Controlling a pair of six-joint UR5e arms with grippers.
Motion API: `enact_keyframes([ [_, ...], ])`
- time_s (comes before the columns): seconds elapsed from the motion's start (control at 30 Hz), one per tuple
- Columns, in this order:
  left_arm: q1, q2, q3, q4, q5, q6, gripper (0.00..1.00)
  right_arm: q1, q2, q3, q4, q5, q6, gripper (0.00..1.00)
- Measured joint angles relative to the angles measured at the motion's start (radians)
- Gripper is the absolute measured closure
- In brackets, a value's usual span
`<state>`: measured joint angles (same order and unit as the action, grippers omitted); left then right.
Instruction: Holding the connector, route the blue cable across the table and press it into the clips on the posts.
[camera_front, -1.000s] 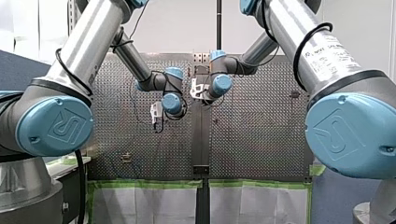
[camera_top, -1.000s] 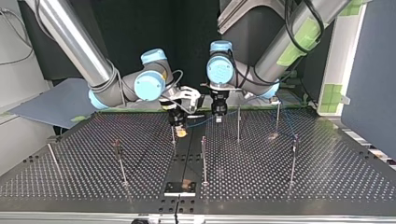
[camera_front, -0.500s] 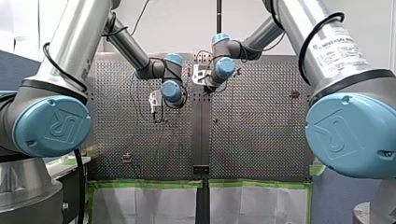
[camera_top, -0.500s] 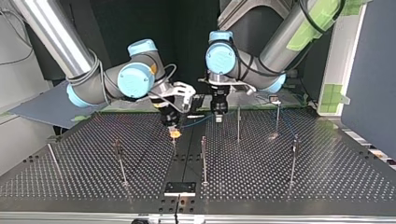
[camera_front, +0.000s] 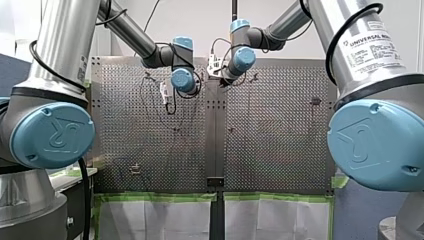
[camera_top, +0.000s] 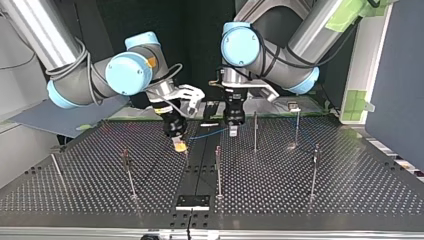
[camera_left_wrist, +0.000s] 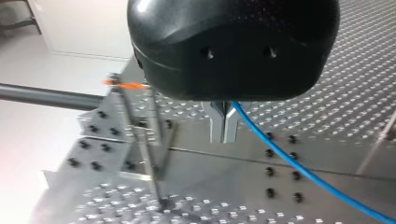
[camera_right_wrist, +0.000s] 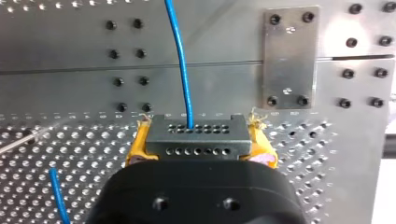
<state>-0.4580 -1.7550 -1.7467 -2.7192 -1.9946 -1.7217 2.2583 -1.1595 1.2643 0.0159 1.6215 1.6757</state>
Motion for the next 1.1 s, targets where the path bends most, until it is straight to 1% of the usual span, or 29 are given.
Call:
enact_keyframes([
  [0.17, -0.001, 0.044, 0.001, 0.021, -0.033, -0.001, 1.00, 0.000, -0.008, -0.002, -0.002, -0.001, -0.004, 1.00],
  [0.33, 0.004, 0.076, 0.001, 0.044, -0.038, -0.003, 1.00, 0.002, -0.009, -0.009, -0.004, -0.002, -0.007, 1.00],
  [0.43, 0.010, 0.080, 0.001, 0.062, -0.024, -0.007, 1.00, 0.001, -0.009, -0.020, -0.003, -0.002, -0.008, 1.00],
  [0.57, 0.022, 0.080, 0.001, 0.089, 0.007, -0.017, 1.00, 0.000, -0.009, -0.033, -0.003, -0.003, -0.005, 1.00],
  [0.77, 0.042, 0.058, 0.004, 0.096, 0.045, -0.025, 1.00, -0.003, -0.008, -0.048, -0.003, -0.004, -0.002, 1.00],
  [0.97, 0.056, 0.020, 0.020, 0.108, 0.070, -0.032, 1.00, -0.016, -0.004, -0.054, -0.004, -0.006, -0.001, 1.00],
  [1.1, 0.071, 0.013, 0.033, 0.114, 0.087, -0.037, 1.00, -0.024, 0.002, -0.059, -0.005, -0.010, -0.001, 1.00],
])
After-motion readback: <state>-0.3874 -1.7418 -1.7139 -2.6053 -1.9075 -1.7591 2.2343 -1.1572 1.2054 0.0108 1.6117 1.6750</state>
